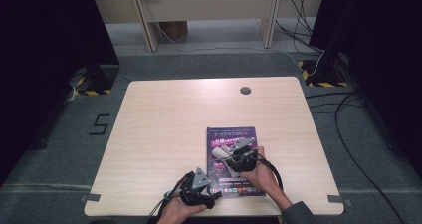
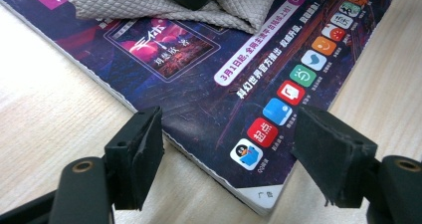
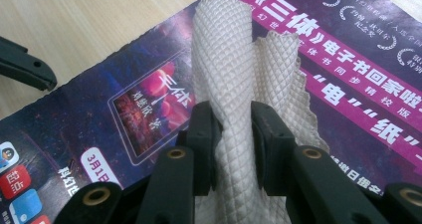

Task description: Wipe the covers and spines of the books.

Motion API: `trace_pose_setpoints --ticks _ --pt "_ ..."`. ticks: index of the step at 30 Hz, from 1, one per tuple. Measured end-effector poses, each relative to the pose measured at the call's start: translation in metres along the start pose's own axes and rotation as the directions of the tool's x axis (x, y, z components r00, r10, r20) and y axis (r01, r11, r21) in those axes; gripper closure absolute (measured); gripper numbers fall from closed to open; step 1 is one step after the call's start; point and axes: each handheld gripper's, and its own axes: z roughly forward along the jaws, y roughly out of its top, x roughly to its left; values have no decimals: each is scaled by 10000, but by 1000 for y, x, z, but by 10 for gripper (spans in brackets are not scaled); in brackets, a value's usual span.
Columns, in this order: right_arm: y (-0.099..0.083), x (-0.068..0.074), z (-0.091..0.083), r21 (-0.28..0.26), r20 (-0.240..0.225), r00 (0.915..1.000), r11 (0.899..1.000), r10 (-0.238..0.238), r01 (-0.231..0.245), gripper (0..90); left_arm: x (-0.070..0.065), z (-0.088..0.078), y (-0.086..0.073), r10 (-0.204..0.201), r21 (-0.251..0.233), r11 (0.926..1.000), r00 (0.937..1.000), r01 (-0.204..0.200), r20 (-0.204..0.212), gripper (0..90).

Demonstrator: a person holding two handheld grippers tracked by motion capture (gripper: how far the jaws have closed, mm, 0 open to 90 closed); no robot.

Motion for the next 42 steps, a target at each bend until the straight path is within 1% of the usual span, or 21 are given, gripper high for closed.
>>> trace_pose_setpoints --ticks 1,2,5,8,11,13,14,16,18,20,22,24,28,30,32,34,35,37,40,41,42 --pt "0 0 0 0 0 10000 10000 0 0 728 0 0 0 0 0 10000 10000 0 0 282" --pt "0 -3 1 -78 12 9999 9999 134 -134 733 0 0 0 -60 -19 10000 10000 60 17 283" --pt "1 -12 2 -159 252 9991 9993 328 -324 733 0 0 0 -103 -36 9999 9999 103 45 283" --pt "1 -25 3 -240 575 9959 9973 701 -688 733 1 0 0 -90 1 10000 9999 90 108 286" --pt "0 -35 1 -235 766 9923 9952 969 -954 733 2 1 -1 -146 -18 9999 9998 147 119 285" --pt "0 -42 1 -222 1082 9884 9942 1066 -1048 732 2 0 0 -96 8 10000 9999 95 112 286" --pt "0 -46 1 -227 1152 9870 9937 1120 -1101 732 2 0 0 -99 1 10000 9999 98 105 285" --pt "0 -57 1 -300 1469 9798 9907 1355 -1325 732 2 1 -1 -157 2 9999 9998 157 151 285" --pt "0 -68 1 -369 1604 9719 9850 1724 -1686 732 2 1 0 -132 30 9999 9998 131 156 285" --pt "0 -77 1 -432 1854 9643 9820 1889 -1840 732 3 1 0 -164 12 9999 9997 164 181 285" --pt "0 -85 2 -549 1957 9581 9778 2091 -2022 732 2 1 -1 -176 6 9998 9997 176 152 286" --pt "0 -94 2 -664 2245 9464 9726 2322 -2228 733 2 1 0 -163 23 9999 9997 162 164 285" --pt "-1 -104 2 -829 2489 9313 9639 2659 -2530 734 2 1 -1 -197 -11 9998 9997 197 172 286" --pt "0 -106 3 -860 2595 9298 9652 2610 -2470 733 3 1 -1 -217 6 9998 9996 217 196 285" --pt "-1 -107 3 -871 2582 9308 9658 2588 -2443 733 3 1 -1 -253 -11 9997 9995 254 206 285" --pt "-1 -106 3 -920 2574 9294 9641 2646 -2490 734 2 1 -1 -210 -14 9998 9996 211 177 286" --pt "-1 -105 3 -896 2639 9309 9673 2526 -2371 737 3 1 -1 -209 -3 9998 9996 209 187 286" --pt "0 -102 3 -771 2667 9323 9697 2443 -2320 740 3 1 -1 -275 -25 9996 9994 276 218 285" --pt "0 -94 2 -646 2409 9445 9747 2234 -2140 741 2 1 -1 -229 -11 9997 9996 229 182 286" --pt "0 -94 2 -646 2409 9445 9747 2234 -2140 741 2 1 -1 -229 -11 9997 9996 229 182 286" --pt "1 -87 3 -582 2237 9516 9775 2106 -2026 742 3 1 -1 -266 -22 9996 9994 267 203 285"
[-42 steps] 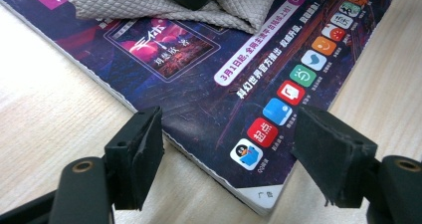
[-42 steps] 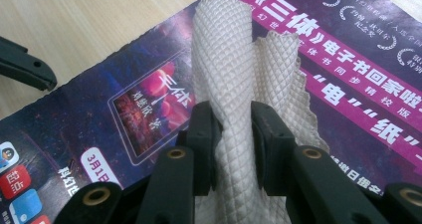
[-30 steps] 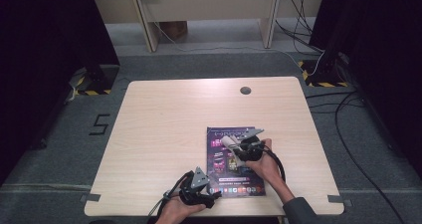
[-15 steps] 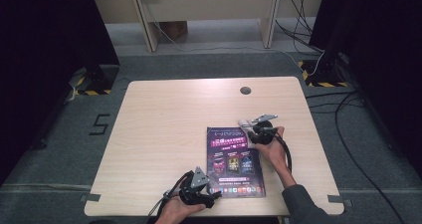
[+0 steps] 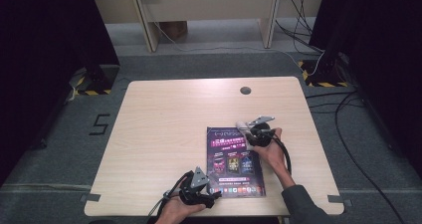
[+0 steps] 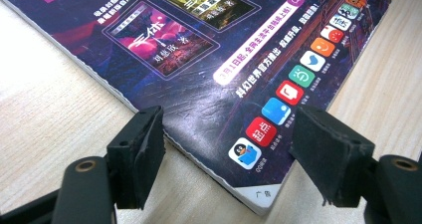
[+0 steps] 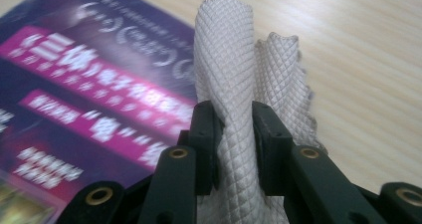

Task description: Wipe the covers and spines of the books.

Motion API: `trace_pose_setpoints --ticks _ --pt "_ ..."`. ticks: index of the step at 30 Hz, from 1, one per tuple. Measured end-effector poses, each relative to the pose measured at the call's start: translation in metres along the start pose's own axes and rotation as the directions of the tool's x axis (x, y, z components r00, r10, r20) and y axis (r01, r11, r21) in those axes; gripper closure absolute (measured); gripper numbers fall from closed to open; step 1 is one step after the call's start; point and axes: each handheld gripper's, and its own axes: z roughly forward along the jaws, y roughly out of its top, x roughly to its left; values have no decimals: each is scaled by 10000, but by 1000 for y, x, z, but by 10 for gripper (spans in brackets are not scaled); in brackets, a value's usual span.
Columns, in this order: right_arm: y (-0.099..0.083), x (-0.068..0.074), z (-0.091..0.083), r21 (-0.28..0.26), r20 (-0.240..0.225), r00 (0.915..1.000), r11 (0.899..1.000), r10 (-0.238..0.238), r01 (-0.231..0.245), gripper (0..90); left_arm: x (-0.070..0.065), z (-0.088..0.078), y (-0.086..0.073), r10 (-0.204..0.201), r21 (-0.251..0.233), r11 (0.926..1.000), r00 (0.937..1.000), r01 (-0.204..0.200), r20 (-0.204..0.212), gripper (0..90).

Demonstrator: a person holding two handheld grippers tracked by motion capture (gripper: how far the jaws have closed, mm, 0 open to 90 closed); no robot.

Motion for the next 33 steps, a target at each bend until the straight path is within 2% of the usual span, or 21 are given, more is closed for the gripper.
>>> trace_pose_setpoints --ticks 1,2,3,6,7,8,9,10,12,17,18,19,27,30,33 --pt "0 6 -1 48 -142 9998 9999 -137 137 744 0 0 0 0 -16 10000 10000 0 -14 285" --pt "0 6 -1 48 -142 9998 9999 -137 137 744 0 0 0 0 -16 10000 10000 0 -14 286" --pt "-1 16 -2 59 -310 9985 9990 -448 450 746 0 0 0 -1 -20 10000 10000 1 -30 286" --pt "-2 31 -3 29 -787 9940 9971 -754 758 745 0 0 0 -22 -13 10000 10000 22 -7 285" --pt "-2 31 -3 29 -787 9940 9971 -754 758 745 0 0 0 -22 -13 10000 10000 22 -7 286" --pt "-1 40 -3 33 -978 9909 9957 -921 929 744 0 0 0 10 -13 10000 10000 -10 -31 286" --pt "-1 40 -3 33 -978 9909 9957 -921 929 744 0 0 0 10 -13 10000 10000 -10 -31 286" --pt "0 50 -3 -5 -1168 9861 9929 -1181 1188 744 0 0 0 10 -2 10000 10000 -10 -19 285" --pt "1 58 -1 -69 -1328 9819 9908 -1350 1352 743 0 0 0 -10 -21 10000 10000 10 -22 285" --pt "6 77 3 -130 -1707 9720 9867 -1616 1618 740 0 0 0 15 11 10000 10000 -15 -25 285" --pt "6 77 3 -130 -1707 9720 9867 -1616 1618 740 0 0 0 10 4 10000 10000 -10 -28 285" --pt "7 84 4 -143 -1858 9680 9855 -1687 1690 737 -1 0 0 26 10 10000 10000 -26 -62 286" --pt "6 103 2 -222 -2390 9483 9775 -2087 2095 734 -1 0 0 -16 -18 10000 10000 16 -50 286" --pt "4 103 -1 -221 -2486 9423 9739 -2241 2258 732 -1 0 -1 7 -18 10000 10000 -7 -67 286" --pt "-2 98 -6 -147 -2466 9465 9774 -2082 2111 731 -1 0 0 32 2 10000 10000 -32 -75 286"
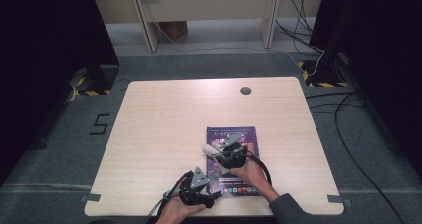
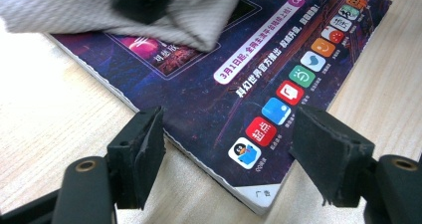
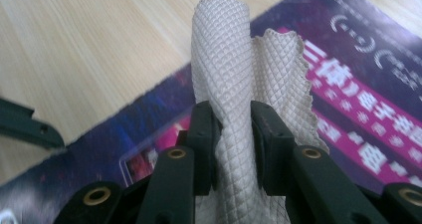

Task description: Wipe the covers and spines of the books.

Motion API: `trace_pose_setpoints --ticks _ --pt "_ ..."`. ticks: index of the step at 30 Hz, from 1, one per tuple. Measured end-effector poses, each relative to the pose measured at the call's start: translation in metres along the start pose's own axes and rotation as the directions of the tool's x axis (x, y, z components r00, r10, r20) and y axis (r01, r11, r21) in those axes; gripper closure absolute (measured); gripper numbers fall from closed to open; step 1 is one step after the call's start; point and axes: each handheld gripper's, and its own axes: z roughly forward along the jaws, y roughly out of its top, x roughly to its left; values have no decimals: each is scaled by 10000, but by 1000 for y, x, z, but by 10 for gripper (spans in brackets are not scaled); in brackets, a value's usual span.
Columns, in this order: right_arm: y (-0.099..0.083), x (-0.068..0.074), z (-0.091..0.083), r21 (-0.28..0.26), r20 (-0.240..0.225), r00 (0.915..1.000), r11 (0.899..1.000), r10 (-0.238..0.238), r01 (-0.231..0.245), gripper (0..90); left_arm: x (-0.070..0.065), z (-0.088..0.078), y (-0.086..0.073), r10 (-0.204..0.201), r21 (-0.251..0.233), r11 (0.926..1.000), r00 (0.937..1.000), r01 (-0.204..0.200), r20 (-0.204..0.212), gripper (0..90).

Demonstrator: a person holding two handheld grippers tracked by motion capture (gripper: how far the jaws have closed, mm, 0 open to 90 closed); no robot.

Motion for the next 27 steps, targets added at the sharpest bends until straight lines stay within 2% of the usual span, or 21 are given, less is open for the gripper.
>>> trace_pose_setpoints --ticks 7,8,14,20,23,27 --pt "-20 -13 -19 76 364 9986 9992 380 -383 730 0 0 0 -42 -16 10000 10000 42 11 286" --pt "-28 -18 -26 67 527 9971 9984 550 -554 731 0 0 0 -6 -23 10000 10000 6 -1 286" --pt "-46 -32 -44 124 1013 9901 9950 970 -988 729 0 0 0 5 -21 10000 10000 -5 -5 286" --pt "-65 -45 -60 88 1346 9800 9888 1465 -1490 731 0 0 0 -13 -5 10000 10000 13 11 286" --pt "-69 -46 -64 71 1320 9800 9885 1488 -1510 730 0 0 0 -52 -23 10000 10000 52 43 285" --pt "-71 -36 -65 137 1296 9833 9913 1278 -1306 730 0 0 0 -47 -6 10000 10000 47 49 285"
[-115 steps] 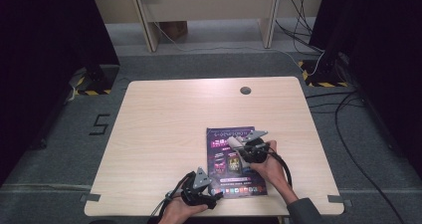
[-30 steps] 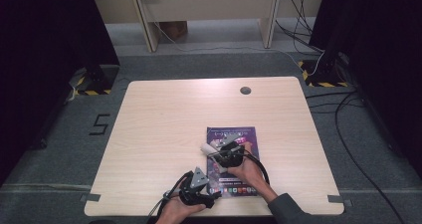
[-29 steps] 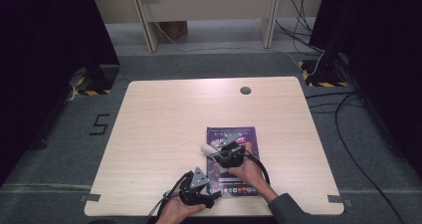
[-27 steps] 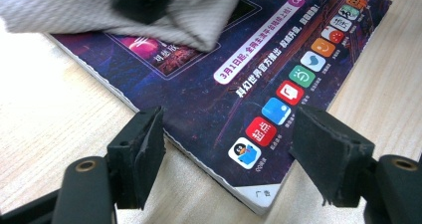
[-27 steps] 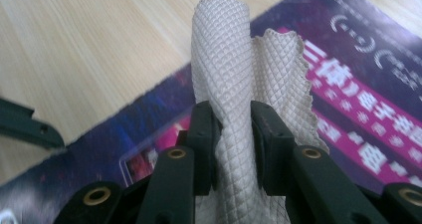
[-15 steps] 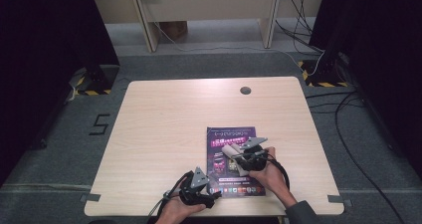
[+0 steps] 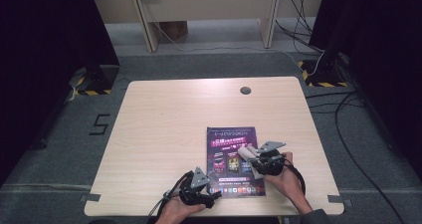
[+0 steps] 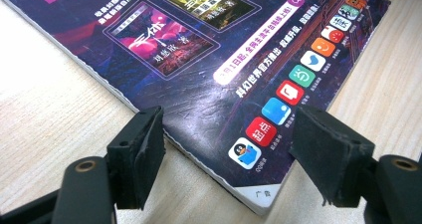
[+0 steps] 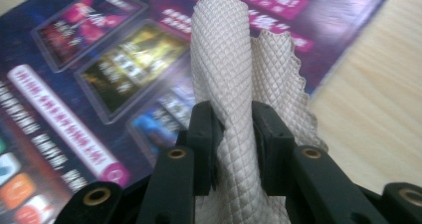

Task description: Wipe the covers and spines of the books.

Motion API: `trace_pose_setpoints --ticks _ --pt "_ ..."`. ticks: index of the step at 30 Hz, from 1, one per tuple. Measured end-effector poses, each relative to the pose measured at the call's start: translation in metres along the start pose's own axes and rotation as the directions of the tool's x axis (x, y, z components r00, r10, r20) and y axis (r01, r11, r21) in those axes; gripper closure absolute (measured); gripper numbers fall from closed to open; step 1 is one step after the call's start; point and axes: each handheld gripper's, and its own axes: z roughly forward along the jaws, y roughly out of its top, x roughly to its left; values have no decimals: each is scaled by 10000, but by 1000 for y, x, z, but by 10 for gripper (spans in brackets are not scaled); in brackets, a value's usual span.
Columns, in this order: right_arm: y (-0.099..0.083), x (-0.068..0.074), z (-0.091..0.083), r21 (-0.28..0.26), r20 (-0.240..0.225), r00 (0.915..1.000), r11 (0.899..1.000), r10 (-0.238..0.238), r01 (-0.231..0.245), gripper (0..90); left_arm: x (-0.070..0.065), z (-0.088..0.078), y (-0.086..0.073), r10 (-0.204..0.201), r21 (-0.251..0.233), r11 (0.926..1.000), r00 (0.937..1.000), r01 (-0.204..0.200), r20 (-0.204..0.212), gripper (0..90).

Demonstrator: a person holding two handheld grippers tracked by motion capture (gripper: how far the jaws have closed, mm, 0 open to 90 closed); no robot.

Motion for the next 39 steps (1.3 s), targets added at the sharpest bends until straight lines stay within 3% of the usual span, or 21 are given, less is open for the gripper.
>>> trace_pose_setpoints --ticks 9,14,18,22,28,29,39 --pt "-4 34 -2 -110 -778 9934 9965 -837 831 731 0 0 0 32 -16 10000 10000 -33 -45 286" --pt "-7 45 -4 -156 -1136 9876 9941 -1084 1073 726 0 0 0 12 -17 10000 10000 -12 -43 286" --pt "-10 49 -6 -170 -1125 9849 9913 -1313 1302 728 0 0 0 -18 -24 10000 10000 18 -9 286" --pt "-11 47 -7 -158 -1156 9856 9924 -1232 1222 734 0 0 0 21 -18 10000 10000 -21 -47 286" --pt "-15 33 -11 -118 -710 9936 9961 -875 869 741 0 0 0 -6 -23 10000 10000 6 -25 286" --pt "-17 25 -12 -140 -551 9966 9981 -609 602 746 0 0 0 -21 -25 10000 10000 21 -4 286" --pt "-15 -1 -12 -236 387 9992 9997 -103 113 769 0 0 0 -2 -15 10000 10000 2 -42 286"
